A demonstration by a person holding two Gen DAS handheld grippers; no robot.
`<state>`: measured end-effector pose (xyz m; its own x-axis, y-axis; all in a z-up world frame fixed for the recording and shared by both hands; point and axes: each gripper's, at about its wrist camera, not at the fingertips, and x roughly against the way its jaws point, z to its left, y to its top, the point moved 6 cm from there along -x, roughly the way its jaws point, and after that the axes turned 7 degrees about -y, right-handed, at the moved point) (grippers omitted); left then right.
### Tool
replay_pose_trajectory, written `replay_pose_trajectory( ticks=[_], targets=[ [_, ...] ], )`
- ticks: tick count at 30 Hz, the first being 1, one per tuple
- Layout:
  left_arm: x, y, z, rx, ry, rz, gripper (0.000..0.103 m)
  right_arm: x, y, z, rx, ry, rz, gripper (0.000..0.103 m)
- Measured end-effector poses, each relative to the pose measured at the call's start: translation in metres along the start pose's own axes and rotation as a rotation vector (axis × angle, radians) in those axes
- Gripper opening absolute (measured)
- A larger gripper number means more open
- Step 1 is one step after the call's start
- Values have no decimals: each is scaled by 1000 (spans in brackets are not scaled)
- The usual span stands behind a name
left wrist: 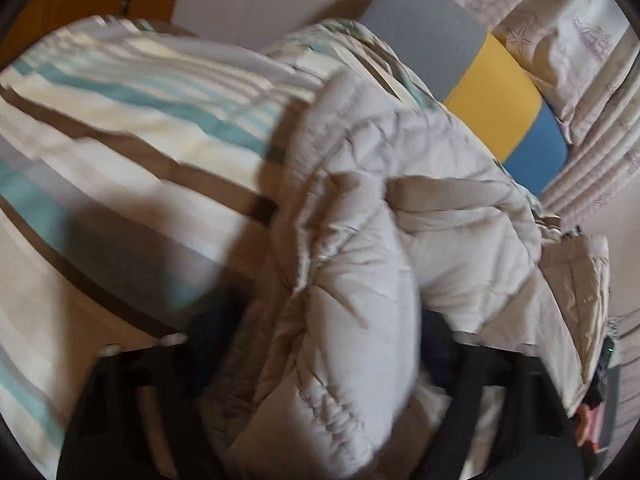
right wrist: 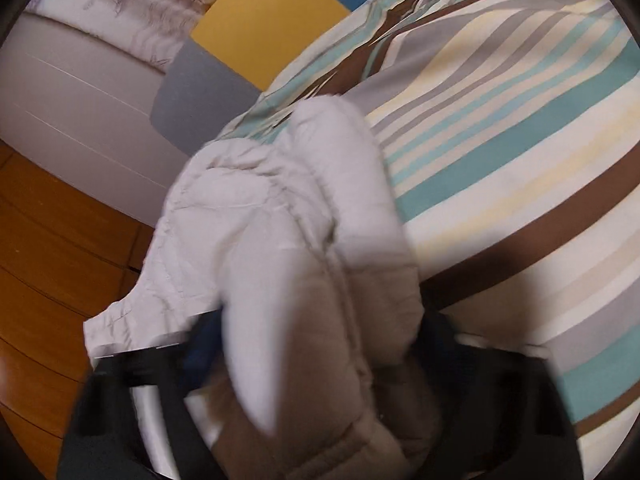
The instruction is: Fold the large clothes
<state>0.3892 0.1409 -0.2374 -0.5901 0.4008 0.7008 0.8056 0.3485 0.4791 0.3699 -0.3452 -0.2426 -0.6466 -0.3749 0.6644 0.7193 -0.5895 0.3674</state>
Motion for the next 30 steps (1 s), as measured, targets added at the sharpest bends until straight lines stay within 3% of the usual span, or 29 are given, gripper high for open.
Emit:
replay_pose_trajectory(
  ticks=[3,6,11,23,25,26,28,30],
  targets=[
    [4,-7,-10,-63,-6,29,48,7,-8,6,63,8,3,46],
    [14,-23,-15,-114,-27,58,41,23,-17,1,64,32,15,41],
    [35,-65,-21,-171,-72,81,41,57,-38,-8,83,40,24,40],
    [107,-186,-28,-176,-153,70,43,164,-122,-66,96,33,18,40],
    [114,-191,-32,-195,-133,61,46,173,-127,-68,115,12,12,45],
    [117,-192,-34,-204,-124,56,49,174,-125,-67,123,-10,4,56],
    [127,-187,-39,-219,-112,31,57,182,-119,-64,150,-60,-36,63],
    [138,-177,-43,-226,-114,-11,74,189,-111,-56,177,-93,-83,75]
  ],
)
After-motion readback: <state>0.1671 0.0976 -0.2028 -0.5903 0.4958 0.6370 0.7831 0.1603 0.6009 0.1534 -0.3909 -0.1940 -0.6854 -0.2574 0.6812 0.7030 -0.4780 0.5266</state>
